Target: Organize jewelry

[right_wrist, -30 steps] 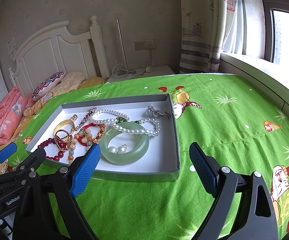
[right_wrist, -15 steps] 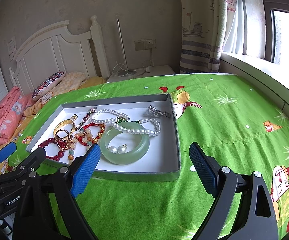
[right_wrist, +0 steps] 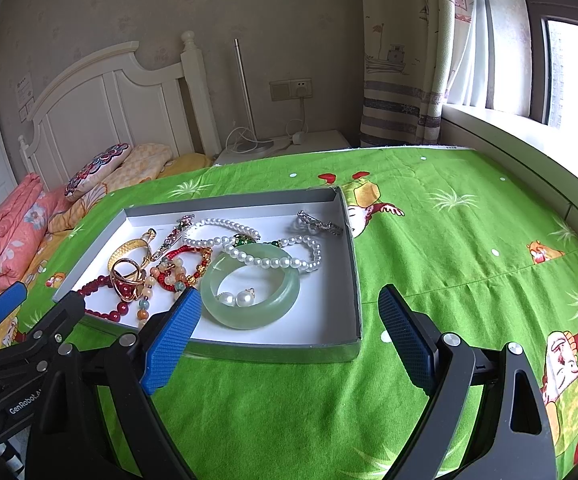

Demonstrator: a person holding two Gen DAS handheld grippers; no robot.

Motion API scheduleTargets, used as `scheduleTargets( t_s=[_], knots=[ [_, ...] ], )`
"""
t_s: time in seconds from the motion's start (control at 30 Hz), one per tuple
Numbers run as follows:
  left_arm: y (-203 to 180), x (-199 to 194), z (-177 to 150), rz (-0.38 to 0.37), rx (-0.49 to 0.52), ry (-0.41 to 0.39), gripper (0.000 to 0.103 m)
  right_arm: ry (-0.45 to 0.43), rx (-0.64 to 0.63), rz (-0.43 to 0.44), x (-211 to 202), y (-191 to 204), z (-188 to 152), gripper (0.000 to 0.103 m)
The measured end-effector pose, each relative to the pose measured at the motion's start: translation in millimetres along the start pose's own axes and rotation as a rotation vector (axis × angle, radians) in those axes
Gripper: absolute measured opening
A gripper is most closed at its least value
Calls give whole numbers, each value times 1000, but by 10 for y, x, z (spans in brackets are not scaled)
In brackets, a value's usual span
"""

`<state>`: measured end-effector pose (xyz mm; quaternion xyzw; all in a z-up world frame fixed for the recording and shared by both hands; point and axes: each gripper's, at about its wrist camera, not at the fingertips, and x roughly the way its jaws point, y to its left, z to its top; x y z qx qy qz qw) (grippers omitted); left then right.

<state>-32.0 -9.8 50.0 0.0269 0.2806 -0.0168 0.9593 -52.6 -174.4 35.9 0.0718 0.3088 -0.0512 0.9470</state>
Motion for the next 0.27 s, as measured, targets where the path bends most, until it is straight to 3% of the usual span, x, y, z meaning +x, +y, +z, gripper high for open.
scheduleTargets(
  t_s=[0.1, 0.27],
  knots=[
    [14, 47, 17, -2, 0, 51, 101, 27, 1, 13, 18, 12, -23, 86],
    [126, 67, -93, -34, -28, 209, 101, 169, -72, 0, 19, 78, -173, 86]
  ],
)
